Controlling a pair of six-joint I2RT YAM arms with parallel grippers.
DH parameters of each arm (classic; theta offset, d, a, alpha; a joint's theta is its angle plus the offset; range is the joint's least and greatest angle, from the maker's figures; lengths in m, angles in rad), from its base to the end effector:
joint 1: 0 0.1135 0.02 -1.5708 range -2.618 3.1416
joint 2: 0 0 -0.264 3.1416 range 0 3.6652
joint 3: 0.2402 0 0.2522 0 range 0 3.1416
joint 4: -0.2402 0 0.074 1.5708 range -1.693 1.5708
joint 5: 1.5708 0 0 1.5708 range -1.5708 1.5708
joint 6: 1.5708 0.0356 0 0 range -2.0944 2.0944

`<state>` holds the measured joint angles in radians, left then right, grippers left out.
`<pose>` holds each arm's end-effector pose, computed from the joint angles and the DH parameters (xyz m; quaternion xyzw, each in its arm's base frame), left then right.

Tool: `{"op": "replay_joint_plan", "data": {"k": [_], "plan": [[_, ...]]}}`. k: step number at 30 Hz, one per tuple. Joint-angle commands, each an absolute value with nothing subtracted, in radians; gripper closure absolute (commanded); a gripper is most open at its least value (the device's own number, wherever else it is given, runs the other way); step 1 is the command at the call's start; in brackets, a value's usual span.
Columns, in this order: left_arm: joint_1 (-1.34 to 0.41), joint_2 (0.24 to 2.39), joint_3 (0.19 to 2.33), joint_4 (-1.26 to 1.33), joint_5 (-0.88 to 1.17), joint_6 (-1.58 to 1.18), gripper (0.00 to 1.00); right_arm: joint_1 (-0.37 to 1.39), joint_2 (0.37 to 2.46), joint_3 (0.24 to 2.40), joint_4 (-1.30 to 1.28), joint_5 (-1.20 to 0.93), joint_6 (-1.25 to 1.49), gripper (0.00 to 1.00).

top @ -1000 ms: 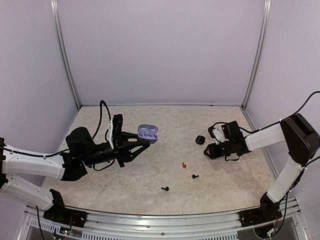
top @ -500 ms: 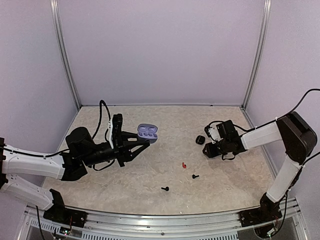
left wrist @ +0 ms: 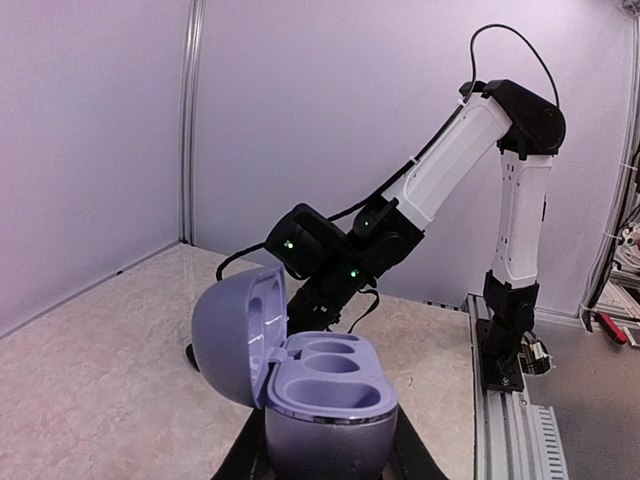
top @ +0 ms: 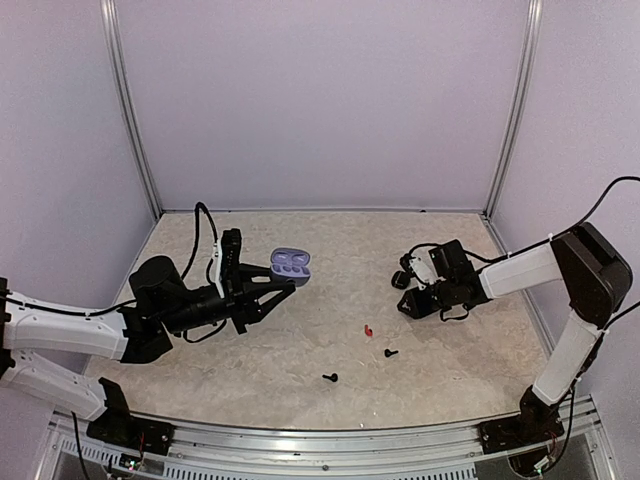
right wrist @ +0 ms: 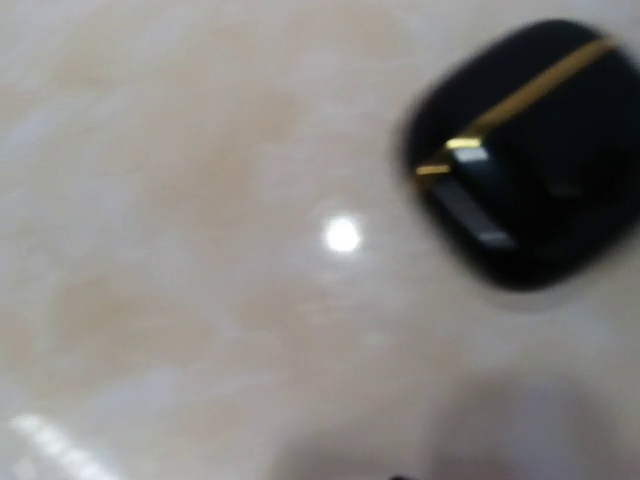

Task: Insert the wireless bluetooth earbuds into the charging case
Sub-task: Move the left earbud to the center of the board, then pick up the left earbud from the center of the board.

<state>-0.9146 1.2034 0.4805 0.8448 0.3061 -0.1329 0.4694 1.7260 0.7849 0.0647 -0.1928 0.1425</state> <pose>0.1475 -0.2091 0.2559 0.3551 0.5621 -0.4576 0.5904 0.2852 0.1523 0.1280 -0.1846 0.9182 0.1883 0.2957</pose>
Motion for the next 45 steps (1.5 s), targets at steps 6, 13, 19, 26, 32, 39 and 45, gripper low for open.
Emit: {"op": "replay_joint_plan", "data": {"k": [6,13,19,26,32,39,45], "plan": [[-0.905,1.177,0.474,0.870,0.318,-0.130,1.00,0.493,1.751,0.831,0.011,-0.434,0.019,0.67],[-0.903,1.172,0.477,0.863,0.315,-0.123,1.00,0.532,1.666,0.841,-0.037,-0.268,0.031,0.42],[-0.900,1.187,0.480,0.880,0.320,-0.126,1.00,0.562,1.572,0.787,-0.025,-0.159,0.153,0.39],[-0.896,1.196,0.481,0.882,0.323,-0.127,1.00,0.642,1.602,0.792,-0.086,-0.042,0.235,0.43],[-0.893,1.197,0.480,0.888,0.324,-0.131,1.00,0.693,1.615,0.790,-0.097,0.087,0.325,0.42],[-0.891,1.189,0.475,0.888,0.322,-0.131,1.00,0.717,1.663,0.800,-0.101,0.157,0.369,0.42],[-0.890,1.187,0.473,0.888,0.325,-0.131,1.00,0.727,1.702,0.821,-0.102,0.171,0.384,0.47]]}}
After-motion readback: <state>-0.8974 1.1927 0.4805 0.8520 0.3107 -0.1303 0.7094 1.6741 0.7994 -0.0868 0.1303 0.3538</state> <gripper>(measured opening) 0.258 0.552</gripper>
